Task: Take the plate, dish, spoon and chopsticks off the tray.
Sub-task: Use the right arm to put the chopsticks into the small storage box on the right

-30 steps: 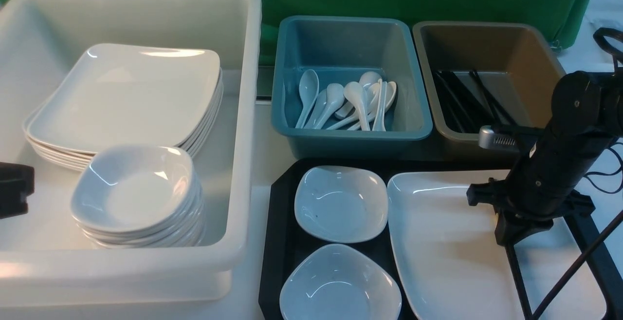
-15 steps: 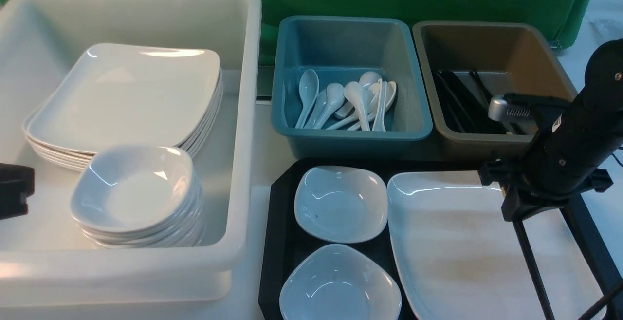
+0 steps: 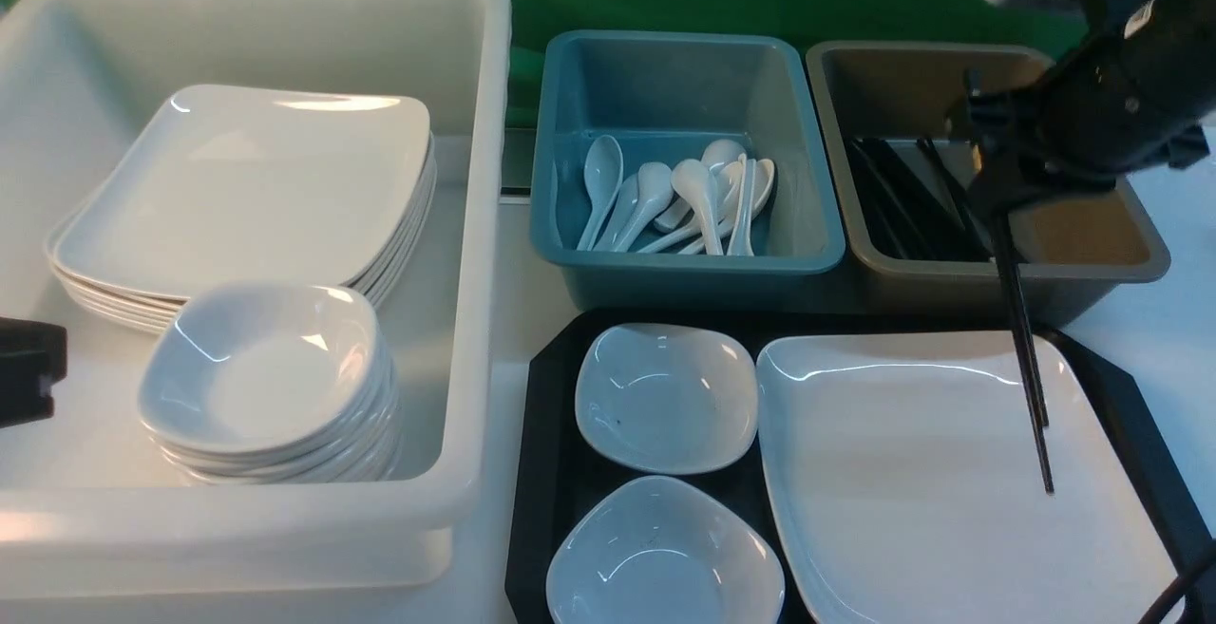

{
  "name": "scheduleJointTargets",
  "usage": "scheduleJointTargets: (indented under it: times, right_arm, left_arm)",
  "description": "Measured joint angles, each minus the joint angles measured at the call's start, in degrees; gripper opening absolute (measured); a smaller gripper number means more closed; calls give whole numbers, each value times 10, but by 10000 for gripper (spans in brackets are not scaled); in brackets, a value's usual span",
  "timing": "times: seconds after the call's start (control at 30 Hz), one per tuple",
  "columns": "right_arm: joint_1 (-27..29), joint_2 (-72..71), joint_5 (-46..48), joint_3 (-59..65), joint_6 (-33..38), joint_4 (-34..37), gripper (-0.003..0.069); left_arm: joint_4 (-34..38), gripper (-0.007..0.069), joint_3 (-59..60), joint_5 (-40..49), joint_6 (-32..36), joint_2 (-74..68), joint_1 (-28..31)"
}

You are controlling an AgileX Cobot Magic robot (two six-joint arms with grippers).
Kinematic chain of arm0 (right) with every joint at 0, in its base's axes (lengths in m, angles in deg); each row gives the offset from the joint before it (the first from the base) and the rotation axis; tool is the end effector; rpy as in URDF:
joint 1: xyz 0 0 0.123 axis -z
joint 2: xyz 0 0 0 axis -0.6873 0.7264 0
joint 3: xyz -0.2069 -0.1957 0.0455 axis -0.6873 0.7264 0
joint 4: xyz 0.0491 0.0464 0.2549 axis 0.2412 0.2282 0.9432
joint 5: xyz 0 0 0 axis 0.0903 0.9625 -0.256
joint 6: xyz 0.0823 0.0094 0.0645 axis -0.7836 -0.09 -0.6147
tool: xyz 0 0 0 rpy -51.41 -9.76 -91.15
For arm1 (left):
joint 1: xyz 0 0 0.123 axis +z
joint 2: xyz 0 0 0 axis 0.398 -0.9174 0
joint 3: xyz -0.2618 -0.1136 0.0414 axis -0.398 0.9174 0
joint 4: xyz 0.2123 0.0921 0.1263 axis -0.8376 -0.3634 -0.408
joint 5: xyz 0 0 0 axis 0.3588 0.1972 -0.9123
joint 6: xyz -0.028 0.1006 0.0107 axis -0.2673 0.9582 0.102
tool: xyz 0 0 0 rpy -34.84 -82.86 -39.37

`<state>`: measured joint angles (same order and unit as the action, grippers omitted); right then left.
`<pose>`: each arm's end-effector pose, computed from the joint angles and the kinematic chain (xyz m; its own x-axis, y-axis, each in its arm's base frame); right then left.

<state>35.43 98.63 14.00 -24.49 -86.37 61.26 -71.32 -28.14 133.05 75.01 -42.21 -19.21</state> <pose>0.4049 0.0725 0.3174 -0.8359 0.0499 -0.5466 -0.0828 0.9730 0.2155 0.1496 -0.0126 0.3439 -0.6552 -0.0078 -0.7554 0.1240 0.9853 -0.1177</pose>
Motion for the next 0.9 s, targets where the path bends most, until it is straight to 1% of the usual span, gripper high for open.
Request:
scheduleJointTargets:
  times: [0.07,0.2,0.3,0.33,0.37,0.47,0.5,0.63,0.8,0.9]
  right_arm:
    - [20,33,-15,-73,-1,-1,82]
    - [42,97,-39,-175,-4,-2,82]
    - [51,148,-79,-235,-6,-3,82]
    - [52,148,-82,-235,-6,-3,82]
    - [54,176,-113,-258,-13,-3,82]
    - [55,206,-151,-273,-22,-3,82]
    - [56,229,-189,-276,-28,-3,82]
    - [56,255,-239,-277,-36,-3,82]
    - [57,275,-253,-277,-21,-7,82]
    - [59,289,-236,-277,-20,-7,90]
  left_arm:
    - [0,18,0,0,0,0,0]
    - [0,18,0,-1,0,0,0]
    - [2,18,0,-1,0,0,0]
    - [3,18,0,-1,0,0,0]
    - [8,18,0,-1,0,0,0]
    - [11,18,0,-1,0,0,0]
    - [11,18,0,-1,0,0,0]
    - [11,18,0,-1,0,0,0]
    - [11,18,0,-1,0,0,0]
    - [12,18,0,0,0,0,0]
